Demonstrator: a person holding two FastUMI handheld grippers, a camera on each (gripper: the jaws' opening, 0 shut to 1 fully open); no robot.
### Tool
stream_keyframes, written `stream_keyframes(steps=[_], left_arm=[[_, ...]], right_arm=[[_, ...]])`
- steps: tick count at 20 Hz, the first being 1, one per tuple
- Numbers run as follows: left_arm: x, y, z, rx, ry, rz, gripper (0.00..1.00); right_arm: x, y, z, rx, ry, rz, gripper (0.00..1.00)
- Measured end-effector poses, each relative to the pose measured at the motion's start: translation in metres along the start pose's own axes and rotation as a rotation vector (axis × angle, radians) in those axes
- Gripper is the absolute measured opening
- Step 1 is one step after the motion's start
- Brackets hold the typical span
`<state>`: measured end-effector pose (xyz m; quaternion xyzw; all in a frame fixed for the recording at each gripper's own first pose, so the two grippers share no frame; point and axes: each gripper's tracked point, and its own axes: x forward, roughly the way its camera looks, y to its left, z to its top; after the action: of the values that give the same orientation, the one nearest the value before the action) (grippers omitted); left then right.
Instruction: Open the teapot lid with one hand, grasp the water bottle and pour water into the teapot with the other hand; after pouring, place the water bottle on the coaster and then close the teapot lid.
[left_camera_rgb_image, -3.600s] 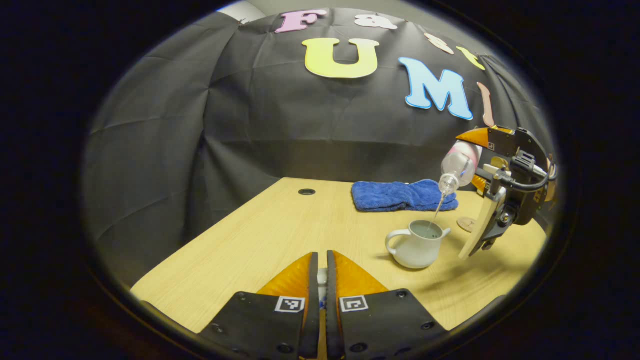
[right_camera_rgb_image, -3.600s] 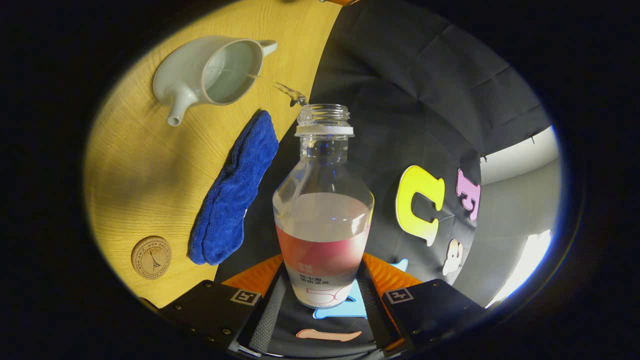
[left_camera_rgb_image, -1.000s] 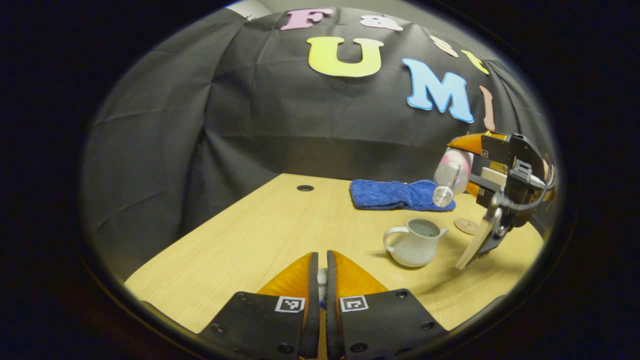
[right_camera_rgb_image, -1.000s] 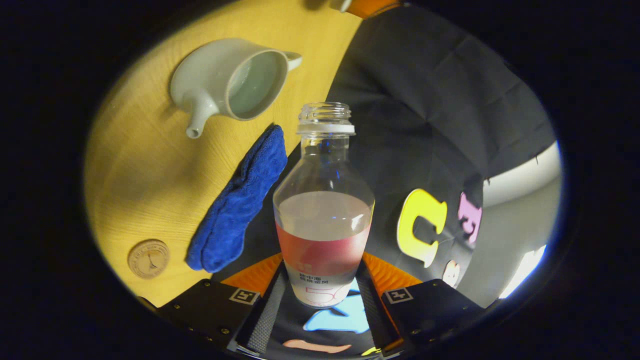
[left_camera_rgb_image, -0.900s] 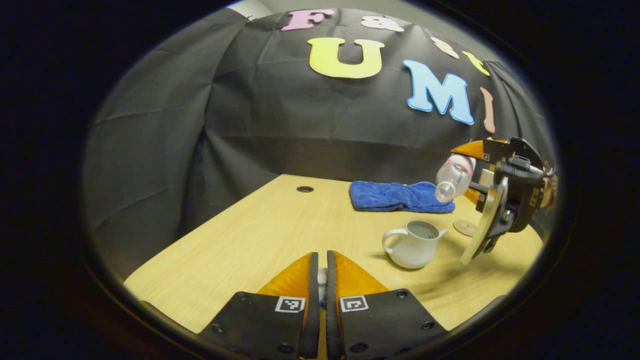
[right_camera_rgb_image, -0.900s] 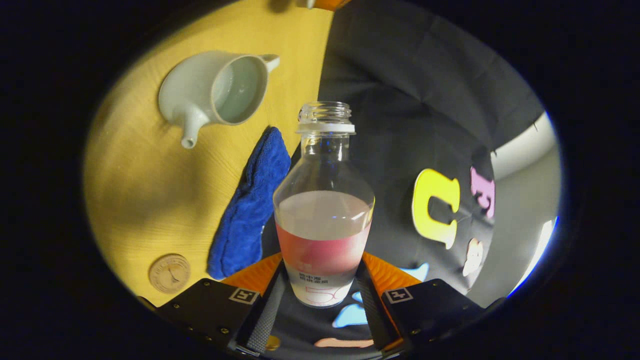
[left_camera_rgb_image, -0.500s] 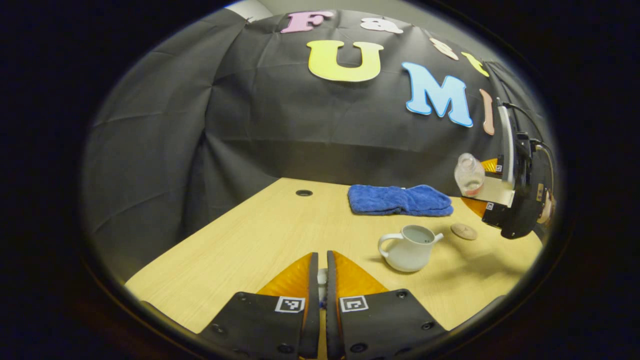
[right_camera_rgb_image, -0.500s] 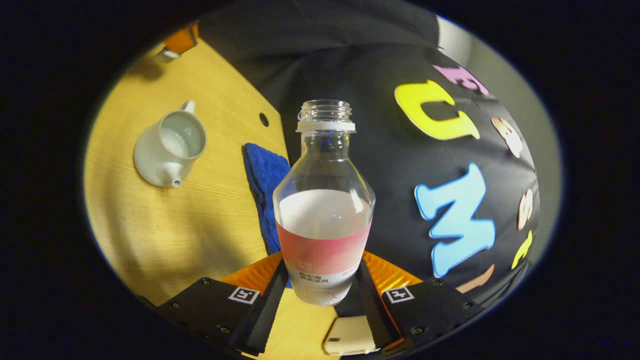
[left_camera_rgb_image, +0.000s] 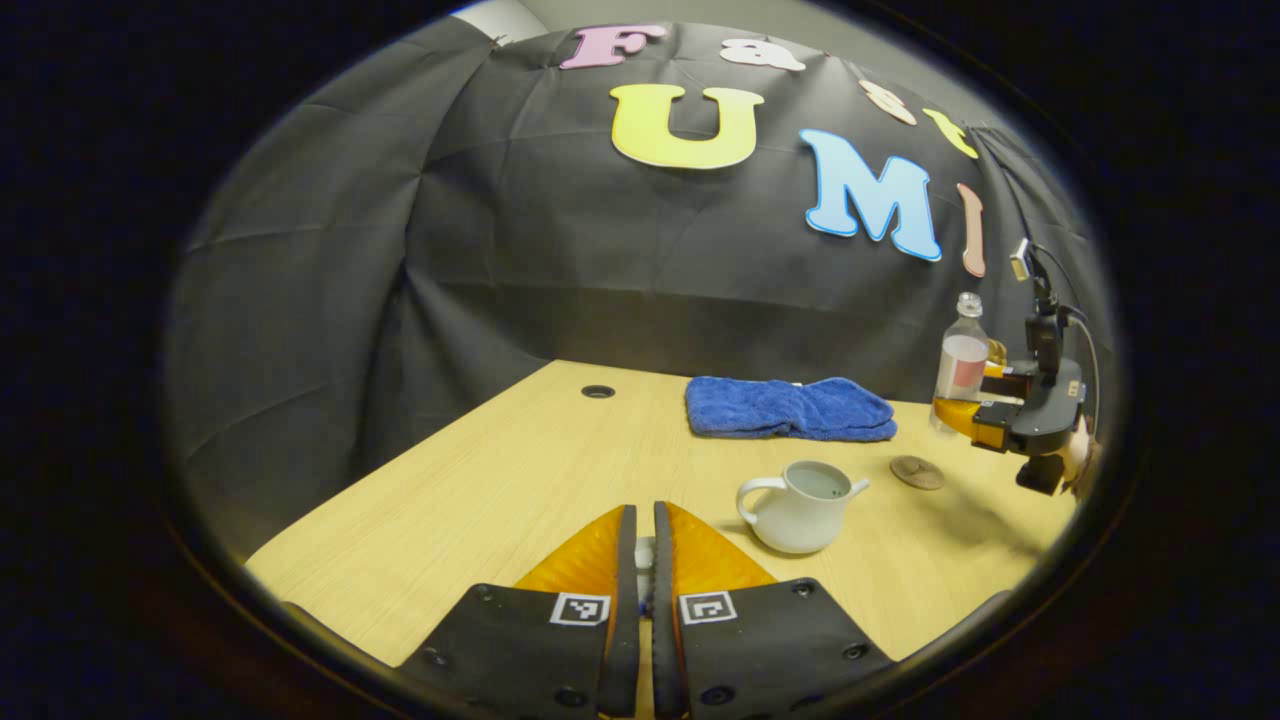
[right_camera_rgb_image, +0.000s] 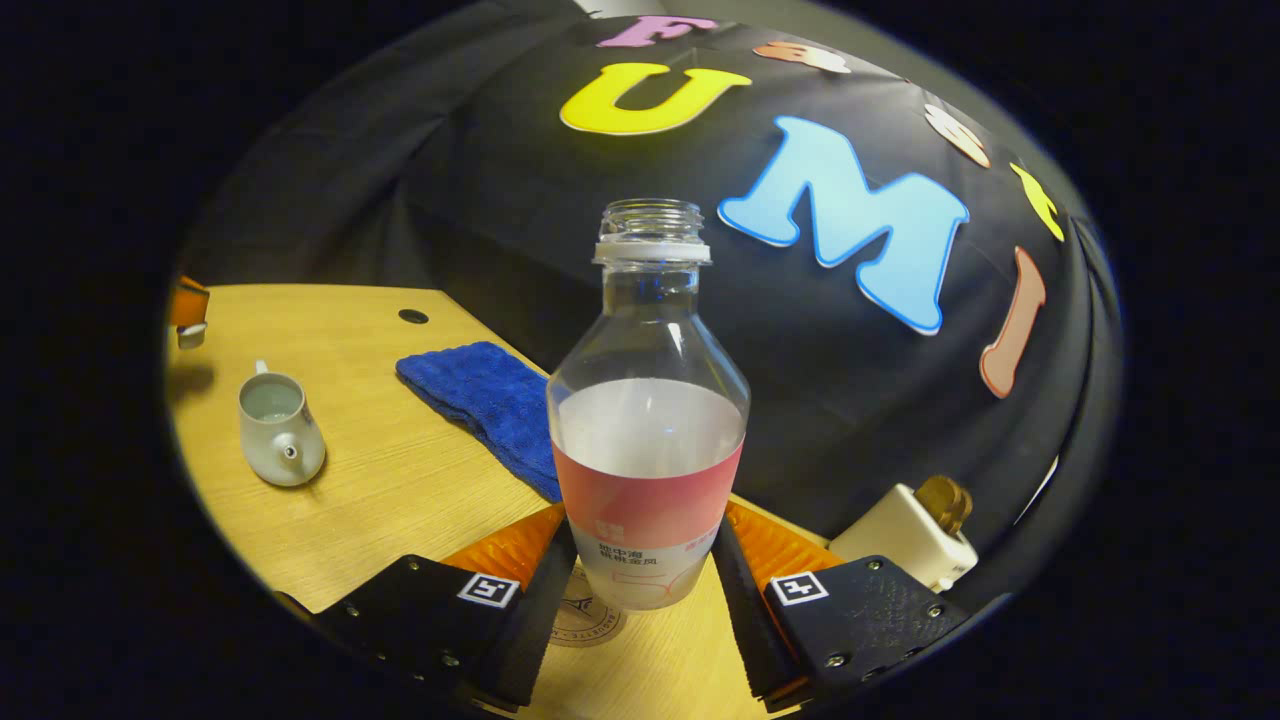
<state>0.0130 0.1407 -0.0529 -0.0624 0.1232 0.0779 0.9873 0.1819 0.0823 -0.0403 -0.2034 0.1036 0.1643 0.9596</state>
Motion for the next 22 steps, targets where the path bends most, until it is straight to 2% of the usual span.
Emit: stream_keyframes(steps=[3,9,12,19,21,22], left_arm=[[0.0,-0.001,0.0,0.001,-0.001,0.0,0.12],[-0.001,-0.002,0.003,-0.01,-0.006,-0.001,0.12],[0.0,-0.002,0.003,-0.008,-0.006,-0.003,0.14],[0.0,-0.005,0.005,-0.013,-0.009,-0.015,0.12],[-0.001,-0.008,0.006,-0.009,-0.014,-0.019,0.14],[-0.001,-0.009,0.008,-0.009,-0.017,-0.019,0.14]], right_arm=[[0.008,0.007,-0.015,0.192,0.026,0.041,0.77],[0.022,0.019,-0.034,0.349,0.058,0.077,0.77],[0.025,0.021,-0.041,0.379,0.071,0.072,0.76],[0.028,0.023,-0.047,0.367,0.087,0.049,0.78],[0.026,0.021,-0.045,0.366,0.084,0.042,0.84],[0.026,0.02,-0.045,0.365,0.077,0.034,0.93]])
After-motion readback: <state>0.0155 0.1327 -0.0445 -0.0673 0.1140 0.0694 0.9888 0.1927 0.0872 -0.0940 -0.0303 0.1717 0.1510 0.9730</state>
